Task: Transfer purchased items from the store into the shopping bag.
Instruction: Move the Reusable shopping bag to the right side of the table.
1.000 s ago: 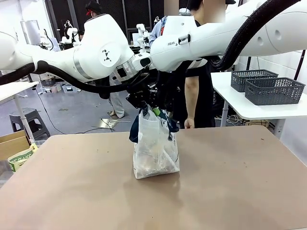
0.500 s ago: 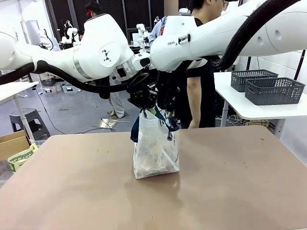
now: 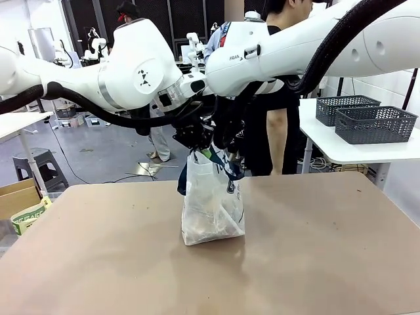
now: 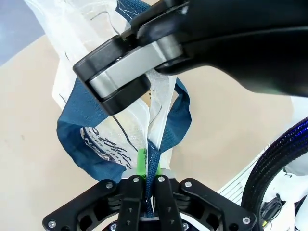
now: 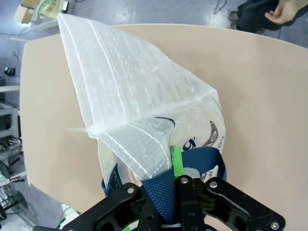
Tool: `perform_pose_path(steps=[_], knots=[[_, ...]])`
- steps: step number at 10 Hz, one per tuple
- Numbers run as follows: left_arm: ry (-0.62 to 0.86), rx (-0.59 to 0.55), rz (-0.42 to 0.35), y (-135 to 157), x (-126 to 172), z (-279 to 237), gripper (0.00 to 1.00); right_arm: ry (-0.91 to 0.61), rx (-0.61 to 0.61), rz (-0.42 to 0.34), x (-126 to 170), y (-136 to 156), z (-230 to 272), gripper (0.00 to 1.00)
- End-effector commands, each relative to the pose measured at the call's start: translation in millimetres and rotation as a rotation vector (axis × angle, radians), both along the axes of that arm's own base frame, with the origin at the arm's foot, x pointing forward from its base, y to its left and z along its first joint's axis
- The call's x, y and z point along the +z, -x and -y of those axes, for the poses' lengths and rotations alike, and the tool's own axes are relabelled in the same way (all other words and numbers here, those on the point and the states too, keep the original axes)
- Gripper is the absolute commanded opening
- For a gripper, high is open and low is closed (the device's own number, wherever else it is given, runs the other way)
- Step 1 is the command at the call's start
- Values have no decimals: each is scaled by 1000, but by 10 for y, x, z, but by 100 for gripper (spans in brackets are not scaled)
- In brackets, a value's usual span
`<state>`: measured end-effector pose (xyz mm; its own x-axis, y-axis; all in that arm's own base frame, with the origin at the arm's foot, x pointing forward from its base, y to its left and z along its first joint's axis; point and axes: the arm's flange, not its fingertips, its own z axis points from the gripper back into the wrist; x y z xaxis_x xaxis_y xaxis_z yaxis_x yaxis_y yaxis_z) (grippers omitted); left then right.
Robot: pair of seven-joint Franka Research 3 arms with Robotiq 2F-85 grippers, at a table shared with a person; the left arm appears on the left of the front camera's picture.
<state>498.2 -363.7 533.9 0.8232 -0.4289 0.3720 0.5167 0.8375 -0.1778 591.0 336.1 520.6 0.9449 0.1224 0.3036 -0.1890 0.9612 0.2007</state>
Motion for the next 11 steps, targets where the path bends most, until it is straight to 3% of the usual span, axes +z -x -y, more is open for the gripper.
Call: perform_pose_path(steps=[1,3,8,11], knots=[[24,5,-15,-28,-1,-17,0,-12,27,4,-63,8,125,0],[24,5,-15,-28,-1,-17,0,-40,61,25,-63,27,172,0],[24,5,-15,-28,-1,-17,0,-81,34,87,40,98,396,97],[24,5,-15,-28,-1,-17,0,-97,27,103,135,168,540,100]])
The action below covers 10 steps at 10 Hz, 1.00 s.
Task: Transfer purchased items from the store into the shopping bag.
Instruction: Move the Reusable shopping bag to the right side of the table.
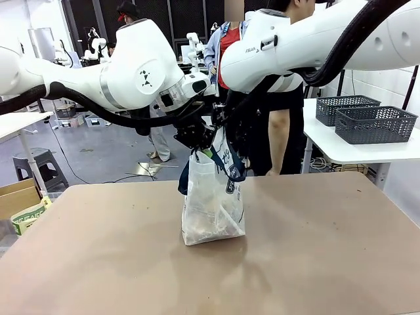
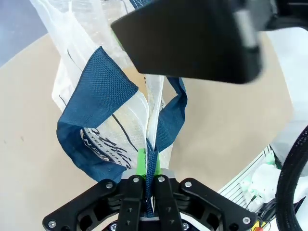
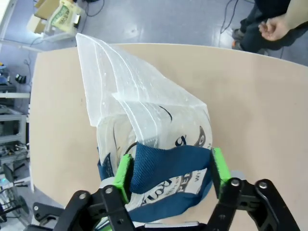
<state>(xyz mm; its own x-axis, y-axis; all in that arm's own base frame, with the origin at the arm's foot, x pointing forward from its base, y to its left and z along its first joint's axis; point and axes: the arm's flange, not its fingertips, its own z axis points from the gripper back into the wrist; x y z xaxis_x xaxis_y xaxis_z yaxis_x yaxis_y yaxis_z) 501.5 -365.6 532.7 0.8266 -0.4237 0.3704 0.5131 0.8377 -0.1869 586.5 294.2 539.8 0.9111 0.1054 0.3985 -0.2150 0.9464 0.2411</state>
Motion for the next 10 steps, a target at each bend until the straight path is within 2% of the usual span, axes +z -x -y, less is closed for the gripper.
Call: perform_pose_path(steps=[1,5,10], knots=[[17,2,-10,5,12,-36,0,-33,25,19,-15,155,178,100],[17,2,-10,5,12,-36,0,-21,30,60,193,419,515,100],[17,2,-10,5,12,-36,0,92,318,97,320,810,953,100]])
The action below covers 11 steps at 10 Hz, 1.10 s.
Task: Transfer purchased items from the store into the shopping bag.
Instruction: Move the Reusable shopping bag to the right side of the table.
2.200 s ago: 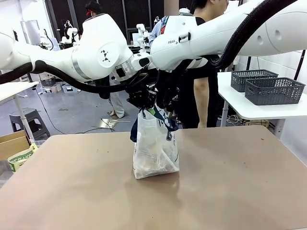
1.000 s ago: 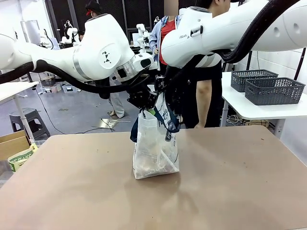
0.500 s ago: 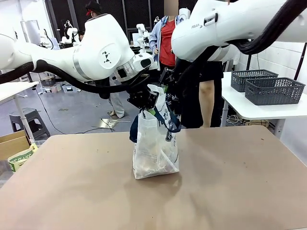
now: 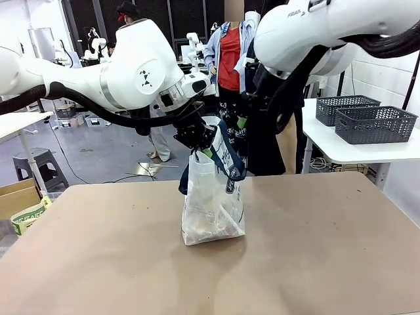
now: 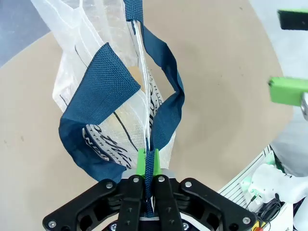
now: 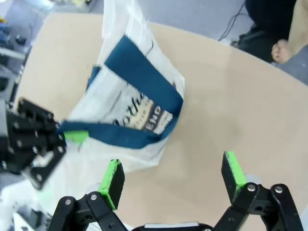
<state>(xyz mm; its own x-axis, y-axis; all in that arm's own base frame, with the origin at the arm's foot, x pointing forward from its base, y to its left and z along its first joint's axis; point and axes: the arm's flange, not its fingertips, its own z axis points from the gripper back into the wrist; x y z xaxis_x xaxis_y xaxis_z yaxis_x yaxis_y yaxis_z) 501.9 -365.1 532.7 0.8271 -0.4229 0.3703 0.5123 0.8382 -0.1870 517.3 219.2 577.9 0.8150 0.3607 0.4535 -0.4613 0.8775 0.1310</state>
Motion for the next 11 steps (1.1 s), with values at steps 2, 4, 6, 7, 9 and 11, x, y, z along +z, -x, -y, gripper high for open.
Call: perform_pose_path(steps=[2,4,6,7,9,11], knots=[[17,1,-9,9,11,-32,0,13,248,52,-149,187,448,100],[17,1,-9,9,11,-32,0,-17,484,138,-235,226,677,100],[17,1,-9,9,11,-32,0,-28,606,248,-273,220,842,100],[17,1,-9,9,11,-32,0,33,601,239,-274,185,812,100],[17,1,-9,9,11,-32,0,26,548,207,-176,169,728,100],[17,1,-9,9,11,-32,0,26,548,207,-176,169,728,100]])
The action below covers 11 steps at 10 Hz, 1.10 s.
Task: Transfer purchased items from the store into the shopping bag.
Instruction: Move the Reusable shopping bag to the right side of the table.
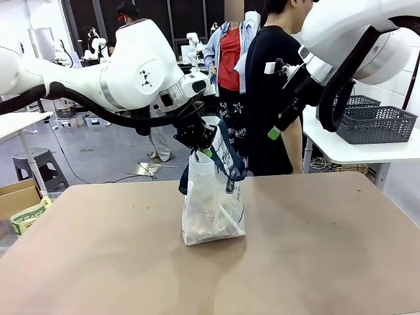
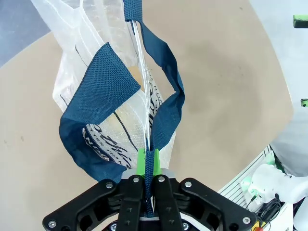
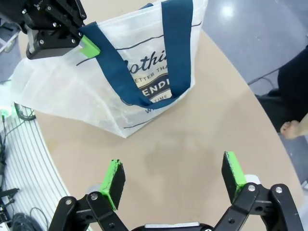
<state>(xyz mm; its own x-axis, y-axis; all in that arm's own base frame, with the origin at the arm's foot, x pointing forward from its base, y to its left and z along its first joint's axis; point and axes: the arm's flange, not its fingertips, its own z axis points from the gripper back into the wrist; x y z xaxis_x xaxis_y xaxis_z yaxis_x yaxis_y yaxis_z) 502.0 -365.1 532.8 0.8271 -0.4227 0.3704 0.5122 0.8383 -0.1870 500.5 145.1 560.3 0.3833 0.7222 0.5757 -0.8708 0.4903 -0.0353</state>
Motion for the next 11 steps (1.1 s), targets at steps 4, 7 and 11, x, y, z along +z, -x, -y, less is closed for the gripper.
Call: perform_pose_path(steps=[4,7,11], knots=[[-60,8,11,-54,132,-30,0,4,-17,-10,0,1,-12,100],[-256,69,16,-114,510,-247,0,4,-17,-10,0,1,-12,100],[-365,141,19,-86,898,-870,0,4,-17,-10,0,1,-12,100]])
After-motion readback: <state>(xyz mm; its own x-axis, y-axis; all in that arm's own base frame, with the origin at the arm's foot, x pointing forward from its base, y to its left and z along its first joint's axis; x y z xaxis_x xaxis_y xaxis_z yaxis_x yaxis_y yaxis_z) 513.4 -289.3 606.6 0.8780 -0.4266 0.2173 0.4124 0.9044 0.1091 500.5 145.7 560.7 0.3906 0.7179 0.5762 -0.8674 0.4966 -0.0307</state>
